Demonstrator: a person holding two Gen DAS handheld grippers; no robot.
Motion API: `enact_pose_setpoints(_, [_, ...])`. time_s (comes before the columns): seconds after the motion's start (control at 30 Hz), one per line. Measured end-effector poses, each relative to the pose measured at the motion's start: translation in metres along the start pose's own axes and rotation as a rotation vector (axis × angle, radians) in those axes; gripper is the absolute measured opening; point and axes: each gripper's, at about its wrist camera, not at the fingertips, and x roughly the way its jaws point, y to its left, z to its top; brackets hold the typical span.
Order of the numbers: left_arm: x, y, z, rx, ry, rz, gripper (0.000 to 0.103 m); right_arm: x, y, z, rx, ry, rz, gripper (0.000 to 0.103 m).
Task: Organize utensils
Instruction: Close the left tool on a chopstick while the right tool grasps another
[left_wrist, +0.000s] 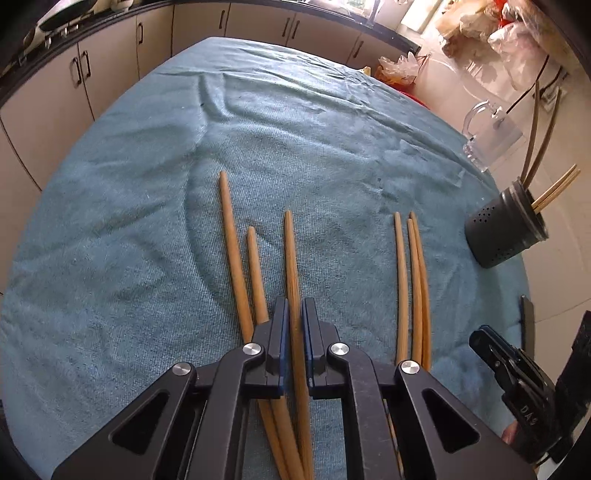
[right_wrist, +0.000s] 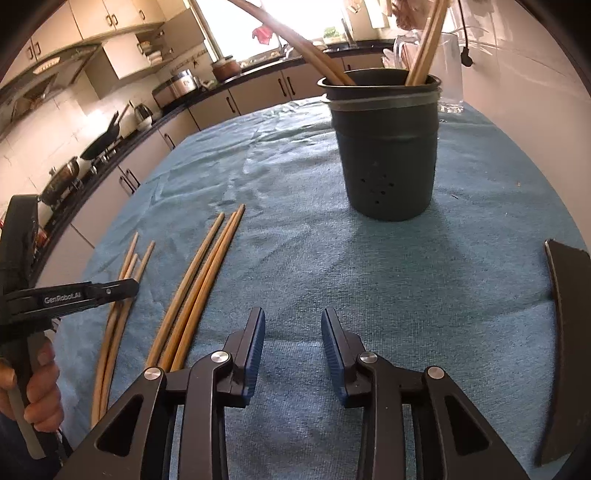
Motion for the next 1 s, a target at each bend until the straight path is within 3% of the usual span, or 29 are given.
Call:
enact_pose_setpoints(0.2, [0.0, -0.002, -0.001, 0.013, -0.011, 0.004, 0.008, 0.002, 0.029, 0.034, -0.001, 0.058, 0.093, 0.034])
enact_pose_setpoints(0.43, [-0.004, 0.019, 0.004, -0.031, -0.014, -0.026, 0.008, 0.041, 0.065, 0.062, 0.018, 0.193, 0.151, 0.034])
enact_pose_setpoints(0.73, [-0.004, 0.023, 0.002, -0.033, -0.023, -0.06, 0.008, 0.084, 0.081, 0.074, 0.022, 0.302, 0.088, 0.028])
enact_pose_setpoints(0.87, [-0.004, 0.023, 0.002, -0.03, -0.025, -0.06, 0.008, 0.092, 0.088, 0.073, -0.018, 0.334, 0.016, 0.018])
enact_pose_setpoints(1.0, [-0.003, 0.018, 0.005, -0.019, -0.024, -0.036, 0.008, 0.097, 0.101, 0.076, -0.108, 0.353, -0.064, 0.018])
